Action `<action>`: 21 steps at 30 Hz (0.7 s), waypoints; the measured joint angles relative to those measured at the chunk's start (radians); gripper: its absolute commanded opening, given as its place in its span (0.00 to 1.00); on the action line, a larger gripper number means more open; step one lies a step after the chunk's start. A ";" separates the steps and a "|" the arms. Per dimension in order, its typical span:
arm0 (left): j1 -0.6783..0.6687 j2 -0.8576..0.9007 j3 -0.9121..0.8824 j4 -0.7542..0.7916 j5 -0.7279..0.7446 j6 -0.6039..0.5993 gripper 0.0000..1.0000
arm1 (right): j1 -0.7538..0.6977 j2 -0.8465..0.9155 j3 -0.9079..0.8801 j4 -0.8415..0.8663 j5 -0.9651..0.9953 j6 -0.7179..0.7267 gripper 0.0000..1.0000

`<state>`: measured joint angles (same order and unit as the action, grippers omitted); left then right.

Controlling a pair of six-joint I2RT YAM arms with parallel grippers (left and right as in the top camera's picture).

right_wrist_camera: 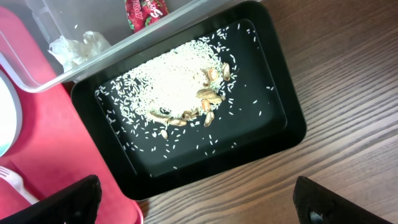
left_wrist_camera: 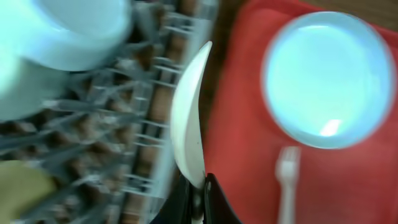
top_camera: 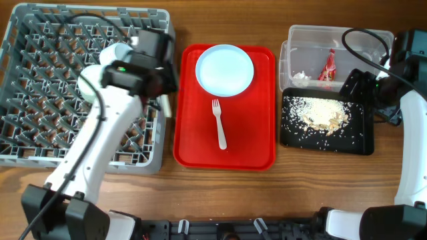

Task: Sort waste into correct bins and load items into the dishwasher rack
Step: 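Carry the white spoon to the dish rack and drop it in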

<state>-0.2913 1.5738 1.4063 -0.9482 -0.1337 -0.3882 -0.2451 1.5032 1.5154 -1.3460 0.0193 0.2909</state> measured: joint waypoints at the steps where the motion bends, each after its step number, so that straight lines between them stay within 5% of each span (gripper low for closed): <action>1: 0.023 0.000 0.000 -0.008 -0.001 0.019 0.04 | 0.000 0.000 0.000 0.000 0.000 0.000 1.00; 13: 0.134 0.068 0.000 -0.021 0.035 0.169 0.05 | 0.000 0.000 0.000 0.000 0.000 0.000 1.00; 21: 0.134 0.169 0.000 -0.029 0.052 0.196 0.34 | 0.000 0.000 0.000 0.000 0.000 0.000 0.99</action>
<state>-0.1577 1.7432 1.4063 -0.9771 -0.0818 -0.1921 -0.2451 1.5032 1.5154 -1.3460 0.0193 0.2909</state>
